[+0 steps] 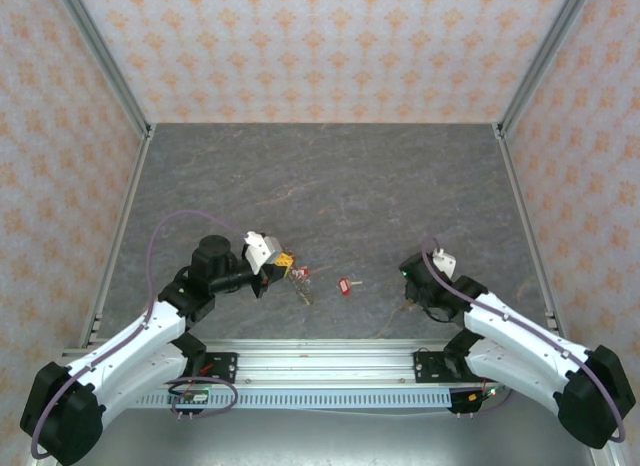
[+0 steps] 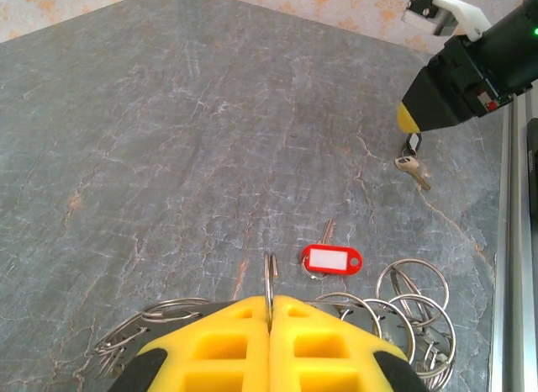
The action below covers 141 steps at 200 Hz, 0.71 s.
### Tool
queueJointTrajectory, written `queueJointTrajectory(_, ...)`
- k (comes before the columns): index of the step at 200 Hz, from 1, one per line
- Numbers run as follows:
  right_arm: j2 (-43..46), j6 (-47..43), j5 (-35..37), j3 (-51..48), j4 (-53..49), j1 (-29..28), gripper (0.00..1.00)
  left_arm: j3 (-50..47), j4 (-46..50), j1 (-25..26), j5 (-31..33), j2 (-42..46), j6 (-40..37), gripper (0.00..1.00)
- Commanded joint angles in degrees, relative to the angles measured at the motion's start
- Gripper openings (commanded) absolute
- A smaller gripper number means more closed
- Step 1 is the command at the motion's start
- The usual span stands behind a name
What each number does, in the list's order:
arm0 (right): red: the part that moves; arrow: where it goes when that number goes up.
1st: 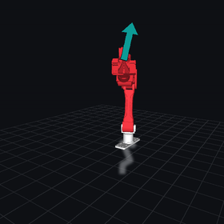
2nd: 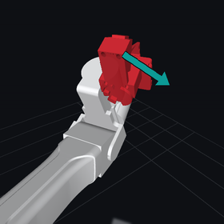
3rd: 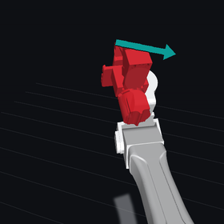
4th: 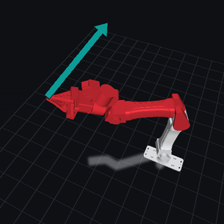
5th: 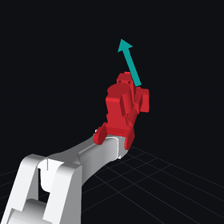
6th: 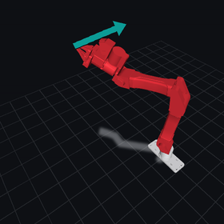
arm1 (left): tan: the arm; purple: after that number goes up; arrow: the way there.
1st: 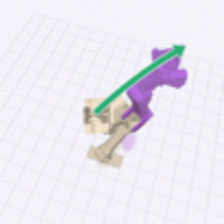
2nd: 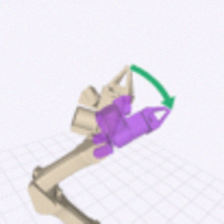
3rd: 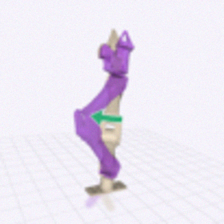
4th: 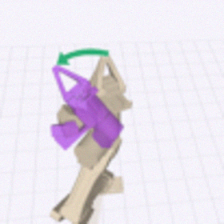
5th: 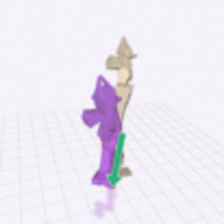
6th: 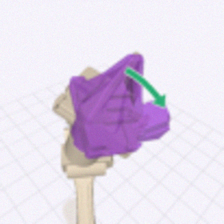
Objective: Put the keys on the keyring
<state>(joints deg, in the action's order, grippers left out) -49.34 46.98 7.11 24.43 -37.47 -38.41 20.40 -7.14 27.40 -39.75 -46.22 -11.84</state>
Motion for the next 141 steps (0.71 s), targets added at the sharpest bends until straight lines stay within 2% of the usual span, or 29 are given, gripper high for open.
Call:
queueJointTrajectory(1, -2.03, 2.37, 0.34, -0.48, 0.99, 0.34, 0.26, 1.04, -1.69, 0.46, 0.43, 0.51, -0.21, 0.0)
queueJointTrajectory(83, -7.86, 1.96, 1.69, -0.84, 5.11, 0.31, 0.26, 2.44, -0.67, 0.71, -0.33, -1.24, -1.83, 0.0)
queueJointTrajectory(111, -10.52, 0.26, -1.17, -0.18, 8.49, 0.33, 0.24, 2.95, -0.22, 0.69, -0.33, -1.24, -1.97, 0.0)
queueJointTrajectory(141, -14.58, -4.01, -7.32, 0.74, 14.52, 0.33, 0.23, 3.06, 0.08, 0.76, -0.16, -1.22, -1.89, 0.0)
